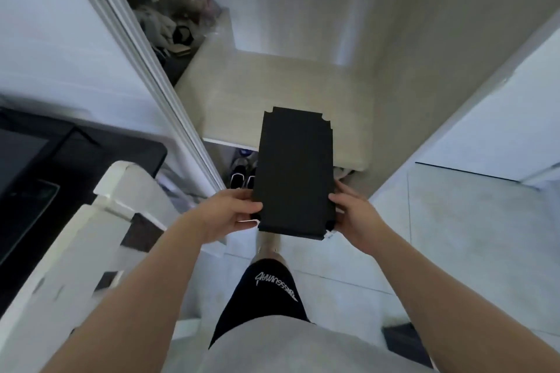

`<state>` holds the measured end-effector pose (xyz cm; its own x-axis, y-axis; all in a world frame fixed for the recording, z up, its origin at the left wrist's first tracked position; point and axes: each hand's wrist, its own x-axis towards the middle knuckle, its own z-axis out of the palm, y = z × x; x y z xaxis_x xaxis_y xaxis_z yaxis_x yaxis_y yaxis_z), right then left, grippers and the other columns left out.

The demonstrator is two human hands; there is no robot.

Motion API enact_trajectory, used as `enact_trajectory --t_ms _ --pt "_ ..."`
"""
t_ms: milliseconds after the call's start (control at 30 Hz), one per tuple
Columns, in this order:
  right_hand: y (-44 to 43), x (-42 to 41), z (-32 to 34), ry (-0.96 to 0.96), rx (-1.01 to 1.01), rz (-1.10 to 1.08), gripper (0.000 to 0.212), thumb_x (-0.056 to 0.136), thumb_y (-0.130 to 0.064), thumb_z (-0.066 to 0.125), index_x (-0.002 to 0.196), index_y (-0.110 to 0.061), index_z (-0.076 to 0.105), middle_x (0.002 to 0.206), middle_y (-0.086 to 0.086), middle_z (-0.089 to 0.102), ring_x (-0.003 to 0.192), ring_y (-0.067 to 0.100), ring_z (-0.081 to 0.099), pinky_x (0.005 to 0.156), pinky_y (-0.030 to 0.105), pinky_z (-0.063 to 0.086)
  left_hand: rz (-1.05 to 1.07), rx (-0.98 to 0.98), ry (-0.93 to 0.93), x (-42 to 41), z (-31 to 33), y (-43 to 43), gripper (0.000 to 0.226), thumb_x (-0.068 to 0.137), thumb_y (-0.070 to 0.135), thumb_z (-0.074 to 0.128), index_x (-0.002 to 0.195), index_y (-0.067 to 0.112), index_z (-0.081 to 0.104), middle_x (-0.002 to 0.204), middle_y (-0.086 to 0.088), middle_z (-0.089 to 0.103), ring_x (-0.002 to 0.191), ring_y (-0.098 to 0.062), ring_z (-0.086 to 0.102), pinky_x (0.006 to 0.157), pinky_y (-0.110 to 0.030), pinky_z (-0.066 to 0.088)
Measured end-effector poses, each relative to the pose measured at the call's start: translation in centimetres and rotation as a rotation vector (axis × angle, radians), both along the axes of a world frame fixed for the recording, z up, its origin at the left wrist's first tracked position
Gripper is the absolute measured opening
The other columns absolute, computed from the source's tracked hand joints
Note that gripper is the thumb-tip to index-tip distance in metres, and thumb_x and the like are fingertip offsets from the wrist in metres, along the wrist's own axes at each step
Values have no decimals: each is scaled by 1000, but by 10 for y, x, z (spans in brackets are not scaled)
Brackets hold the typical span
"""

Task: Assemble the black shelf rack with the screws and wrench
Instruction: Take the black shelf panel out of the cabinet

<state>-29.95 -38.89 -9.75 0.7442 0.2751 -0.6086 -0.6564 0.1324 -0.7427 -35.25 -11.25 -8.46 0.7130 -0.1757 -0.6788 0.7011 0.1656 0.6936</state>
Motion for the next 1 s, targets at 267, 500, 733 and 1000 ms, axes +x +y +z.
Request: enact_trajectory --t_ms 267,500,733,1000 --pt "-2 -120 -7 82 25 33 39 104 -15 55 140 -29 58 120 -1 74 88 23 74 70 36 57 26 69 96 -125 5 -9 36 91 2 64 127 6 63 125 -13 69 109 -24 66 106 -40 48" --pt "-2 -194 -28 143 15 -77 39 103 -18 59 141 -27 59 123 0 73 98 23 73 64 29 57 -140 84 185 -167 -22 -1 38 90 5 68 127 10 63 121 -7 72 112 -24 68 101 -38 51" --pt "4 -270 -90 235 7 -268 36 101 -17 60 137 -22 62 118 -2 75 98 18 75 71 30 60 -288 99 255 -192 -84 -2 27 91 13 67 118 14 67 114 -7 72 100 -23 68 101 -41 51" --pt "-27 -323 -190 327 -65 -419 28 100 -20 62 127 -25 69 117 -1 75 91 22 76 81 40 62 -495 352 326 -192 -183 -63 46 89 53 68 112 14 68 108 -4 74 99 -26 72 93 -41 58"
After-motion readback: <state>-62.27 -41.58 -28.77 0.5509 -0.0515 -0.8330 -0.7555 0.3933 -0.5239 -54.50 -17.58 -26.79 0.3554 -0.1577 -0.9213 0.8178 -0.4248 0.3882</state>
